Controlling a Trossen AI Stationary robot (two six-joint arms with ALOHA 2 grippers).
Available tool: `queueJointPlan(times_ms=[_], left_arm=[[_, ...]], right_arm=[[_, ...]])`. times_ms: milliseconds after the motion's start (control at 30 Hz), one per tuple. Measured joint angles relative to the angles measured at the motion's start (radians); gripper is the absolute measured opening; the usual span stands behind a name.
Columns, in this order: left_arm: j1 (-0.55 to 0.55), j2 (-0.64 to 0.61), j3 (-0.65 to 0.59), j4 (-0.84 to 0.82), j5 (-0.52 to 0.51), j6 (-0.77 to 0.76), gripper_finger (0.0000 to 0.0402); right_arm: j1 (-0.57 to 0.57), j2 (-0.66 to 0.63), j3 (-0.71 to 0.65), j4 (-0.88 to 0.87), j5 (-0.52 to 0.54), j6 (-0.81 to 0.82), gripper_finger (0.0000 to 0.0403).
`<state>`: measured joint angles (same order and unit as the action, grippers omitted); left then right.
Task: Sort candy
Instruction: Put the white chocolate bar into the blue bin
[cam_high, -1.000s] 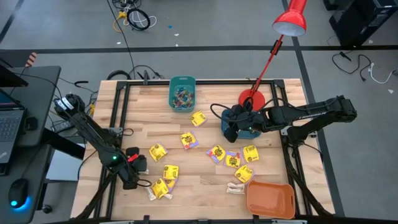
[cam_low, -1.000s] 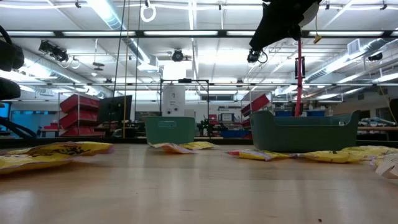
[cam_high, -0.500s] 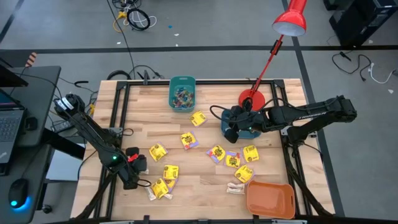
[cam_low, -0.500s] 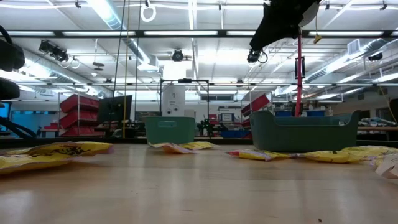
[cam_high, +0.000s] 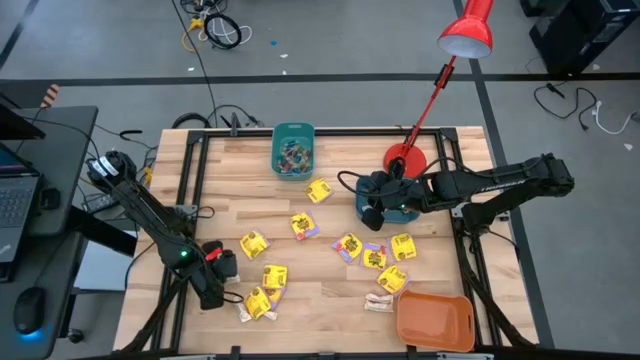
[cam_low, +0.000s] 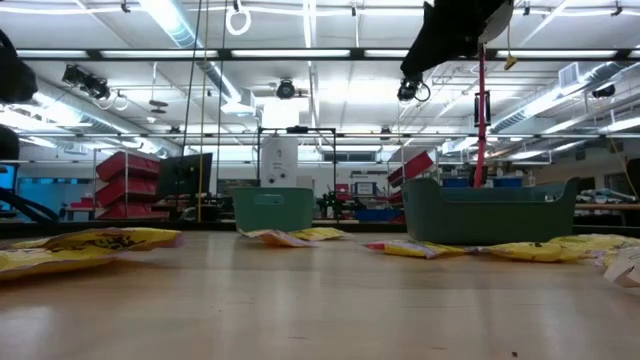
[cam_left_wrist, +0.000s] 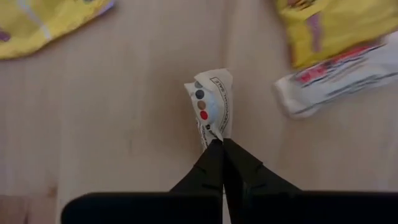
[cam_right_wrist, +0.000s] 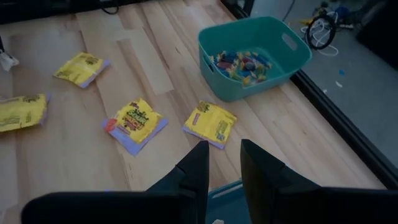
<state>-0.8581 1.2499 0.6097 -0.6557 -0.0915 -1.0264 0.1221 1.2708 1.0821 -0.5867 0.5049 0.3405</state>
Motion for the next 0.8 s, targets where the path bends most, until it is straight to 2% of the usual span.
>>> queueJointPlan(times_ms=[167,367,533,600,800], left_arm=[[0.0,0.0,0.067,-0.003,-0.027,0.03,0.0001],[0.003,0.0,0.208,0.0,-0.249,0.196,0.0001],[0.047,0.0,0.339,0.002,-0.518,0.428,0.0],[0.084,0.0,0.383,0.015,-0.592,0.541,0.0],[0.278,0.0,0.44,0.177,-0.624,0.938,0.0]], right_arm=[[0.024,-0.03,0.0,0.05,0.001,-0.06,0.0078],[0.091,-0.118,0.0,0.055,0.015,-0.12,0.0077],[0.153,-0.194,0.0,0.055,0.026,-0.135,0.0077],[0.174,-0.22,0.0,0.051,0.026,-0.135,0.0077],[0.224,-0.274,0.0,0.001,0.03,-0.104,0.0077]])
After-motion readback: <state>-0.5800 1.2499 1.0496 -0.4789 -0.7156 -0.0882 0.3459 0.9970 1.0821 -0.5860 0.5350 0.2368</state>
